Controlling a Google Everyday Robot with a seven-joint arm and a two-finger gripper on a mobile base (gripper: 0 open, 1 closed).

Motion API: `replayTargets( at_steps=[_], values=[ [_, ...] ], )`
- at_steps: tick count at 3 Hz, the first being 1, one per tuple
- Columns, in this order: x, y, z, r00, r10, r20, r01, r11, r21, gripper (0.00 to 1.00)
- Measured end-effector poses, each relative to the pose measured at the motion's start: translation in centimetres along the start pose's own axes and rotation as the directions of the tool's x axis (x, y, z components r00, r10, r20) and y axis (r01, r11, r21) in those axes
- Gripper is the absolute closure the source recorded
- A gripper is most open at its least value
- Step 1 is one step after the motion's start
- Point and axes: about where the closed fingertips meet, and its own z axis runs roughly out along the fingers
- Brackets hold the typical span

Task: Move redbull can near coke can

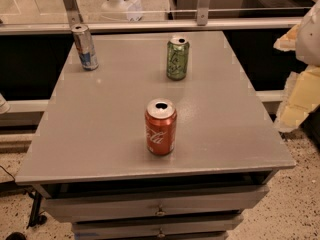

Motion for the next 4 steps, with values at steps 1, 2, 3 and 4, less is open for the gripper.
replayTargets(
  at_steps=[1, 2, 3, 4],
  values=[
    [-0.8, -0.6, 0.1, 1.000, -0.006, 0.014, 0.006, 0.9998, 0.017, 0.00],
    [-4.1, -3.6, 0.5, 0.997, -0.038, 0.071, 0.035, 0.9978, 0.056, 0.00],
    [-6.5, -5.7, 0.7, 0.991, -0.066, 0.113, 0.057, 0.9948, 0.084, 0.00],
    [-14.8, -10.2, 1.4, 0.944, -0.162, 0.286, 0.125, 0.9816, 0.144, 0.00]
  ],
)
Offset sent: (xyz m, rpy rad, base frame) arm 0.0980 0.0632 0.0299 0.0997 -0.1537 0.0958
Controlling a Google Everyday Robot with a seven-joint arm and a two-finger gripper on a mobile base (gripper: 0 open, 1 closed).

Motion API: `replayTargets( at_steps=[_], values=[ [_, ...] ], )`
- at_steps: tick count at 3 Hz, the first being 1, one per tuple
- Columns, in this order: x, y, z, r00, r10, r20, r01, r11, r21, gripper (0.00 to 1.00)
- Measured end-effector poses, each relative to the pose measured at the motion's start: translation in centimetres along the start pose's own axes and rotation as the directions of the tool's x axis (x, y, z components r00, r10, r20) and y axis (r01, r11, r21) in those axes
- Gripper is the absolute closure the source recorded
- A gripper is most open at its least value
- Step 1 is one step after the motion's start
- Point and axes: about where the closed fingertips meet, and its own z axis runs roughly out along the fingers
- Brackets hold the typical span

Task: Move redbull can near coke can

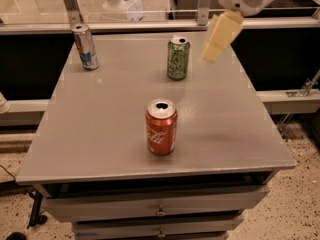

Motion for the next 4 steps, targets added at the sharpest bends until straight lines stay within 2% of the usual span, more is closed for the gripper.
replayTargets(
  at_steps=[1, 2, 3, 4],
  values=[
    [-7.2, -3.8, 2.3, 0.978, -0.005, 0.210, -0.001, 0.9995, 0.031, 0.00],
    [-7.2, -3.8, 2.3, 0.978, -0.006, 0.210, -0.001, 0.9995, 0.031, 0.00],
    [-8.0, -4.5, 3.2, 0.970, 0.020, 0.241, -0.036, 0.9974, 0.062, 0.00],
    [-11.1, -6.6, 7.6, 0.940, 0.086, 0.330, -0.122, 0.9883, 0.091, 0.00]
  ],
)
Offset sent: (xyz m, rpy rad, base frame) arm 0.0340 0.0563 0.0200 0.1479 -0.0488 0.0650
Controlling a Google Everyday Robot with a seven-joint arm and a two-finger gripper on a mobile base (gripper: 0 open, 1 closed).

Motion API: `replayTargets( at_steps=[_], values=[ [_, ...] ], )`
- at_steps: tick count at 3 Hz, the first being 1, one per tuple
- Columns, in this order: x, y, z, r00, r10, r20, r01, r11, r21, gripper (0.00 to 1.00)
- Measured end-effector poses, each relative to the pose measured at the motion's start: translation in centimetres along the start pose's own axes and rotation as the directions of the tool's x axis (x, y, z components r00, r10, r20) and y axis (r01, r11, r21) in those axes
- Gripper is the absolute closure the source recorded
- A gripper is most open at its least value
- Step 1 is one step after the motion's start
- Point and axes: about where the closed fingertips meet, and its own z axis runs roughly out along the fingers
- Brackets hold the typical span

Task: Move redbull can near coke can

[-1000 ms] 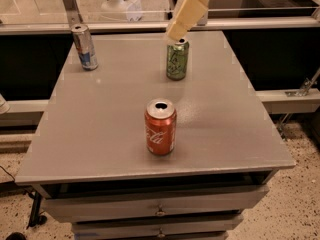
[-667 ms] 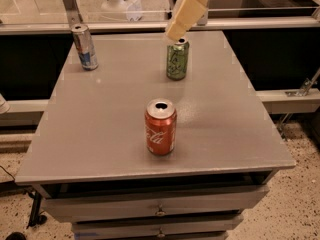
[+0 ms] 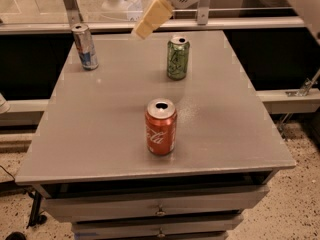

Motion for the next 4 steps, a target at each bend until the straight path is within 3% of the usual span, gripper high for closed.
replayTargets(
  at_steps=[1, 2, 3, 4],
  values=[
    [-2.0, -2.2, 5.8, 0.995, 0.062, 0.082, -0.065, 0.9973, 0.034, 0.00],
    [-3.8, -2.7, 10.8, 0.986, 0.096, 0.139, -0.099, 0.9950, 0.015, 0.00],
    [-5.8, -0.3, 16.6, 0.974, 0.122, 0.193, -0.109, 0.9912, -0.076, 0.00],
    [-6.8, 1.6, 19.1, 0.968, 0.129, 0.216, -0.103, 0.9862, -0.130, 0.00]
  ],
)
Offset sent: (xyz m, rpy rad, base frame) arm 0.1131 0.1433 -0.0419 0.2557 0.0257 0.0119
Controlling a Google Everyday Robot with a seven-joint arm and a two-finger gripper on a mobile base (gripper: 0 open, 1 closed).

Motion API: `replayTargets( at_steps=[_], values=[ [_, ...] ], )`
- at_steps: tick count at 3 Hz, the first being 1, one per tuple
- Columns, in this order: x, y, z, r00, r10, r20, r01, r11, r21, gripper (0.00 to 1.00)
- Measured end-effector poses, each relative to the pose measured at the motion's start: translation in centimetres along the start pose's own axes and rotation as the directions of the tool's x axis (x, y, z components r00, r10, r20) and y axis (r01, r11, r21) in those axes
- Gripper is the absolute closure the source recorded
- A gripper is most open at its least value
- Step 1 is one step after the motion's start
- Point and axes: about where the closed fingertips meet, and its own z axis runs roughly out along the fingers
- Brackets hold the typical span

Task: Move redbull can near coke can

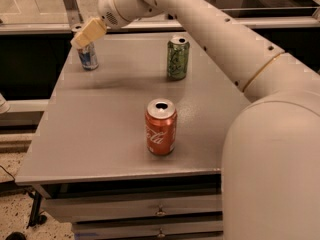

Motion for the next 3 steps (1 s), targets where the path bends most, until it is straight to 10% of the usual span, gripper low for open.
replayTargets(
  at_steps=[3],
  values=[
    [2.6, 1.7, 5.8, 1.000, 0.012, -0.013, -0.014, 0.9950, -0.099, 0.00]
  ],
)
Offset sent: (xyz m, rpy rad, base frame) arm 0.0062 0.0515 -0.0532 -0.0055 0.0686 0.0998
